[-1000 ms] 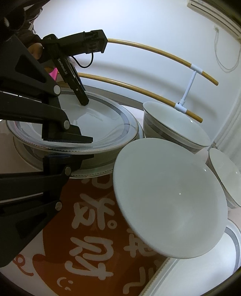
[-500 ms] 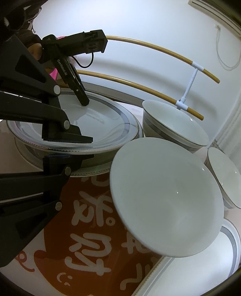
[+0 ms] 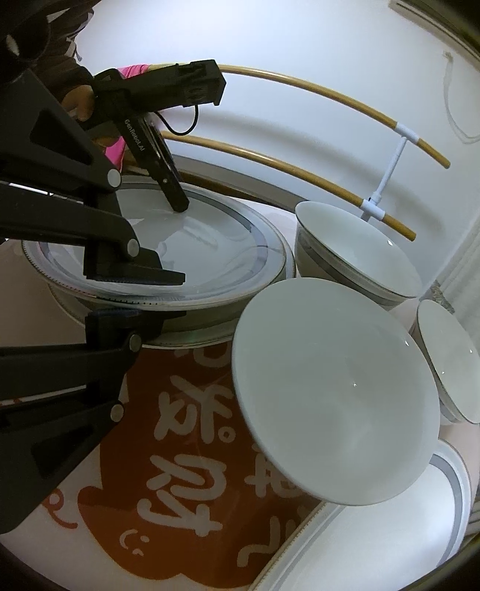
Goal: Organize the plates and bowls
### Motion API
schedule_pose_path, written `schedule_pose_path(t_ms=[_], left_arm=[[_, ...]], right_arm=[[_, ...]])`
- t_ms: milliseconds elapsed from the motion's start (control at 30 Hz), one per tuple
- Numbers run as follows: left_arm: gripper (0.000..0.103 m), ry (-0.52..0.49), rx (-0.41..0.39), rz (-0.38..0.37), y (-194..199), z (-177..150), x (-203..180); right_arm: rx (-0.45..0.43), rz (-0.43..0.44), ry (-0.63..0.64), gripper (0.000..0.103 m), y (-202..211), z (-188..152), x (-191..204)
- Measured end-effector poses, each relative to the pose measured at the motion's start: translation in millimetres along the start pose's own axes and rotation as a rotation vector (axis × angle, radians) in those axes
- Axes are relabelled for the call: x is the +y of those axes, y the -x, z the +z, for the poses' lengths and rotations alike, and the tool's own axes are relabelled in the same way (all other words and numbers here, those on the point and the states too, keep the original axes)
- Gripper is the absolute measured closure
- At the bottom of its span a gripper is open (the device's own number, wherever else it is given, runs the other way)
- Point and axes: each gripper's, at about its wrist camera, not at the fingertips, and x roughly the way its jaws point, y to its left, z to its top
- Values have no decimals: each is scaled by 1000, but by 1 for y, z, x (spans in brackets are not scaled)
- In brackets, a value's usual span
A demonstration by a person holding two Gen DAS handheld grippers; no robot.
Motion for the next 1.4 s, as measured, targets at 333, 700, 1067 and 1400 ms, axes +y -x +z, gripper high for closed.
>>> schedule_pose_path(t_ms=[333,700,1067,1400], left_arm=[[73,10,4,-3,-2,-1,0],[71,-2,29,14,-1,-4,-2],[70,7,47,44,4,-8,-5],[72,18,59,74,26,-16,-5]], right_arm=[[22,-19,-21,86,6,0,-1],[24,-38,-8,82,15,-2,1],[32,-109,39,68,14,5,13],[38,-125,45,67,20,8,18]])
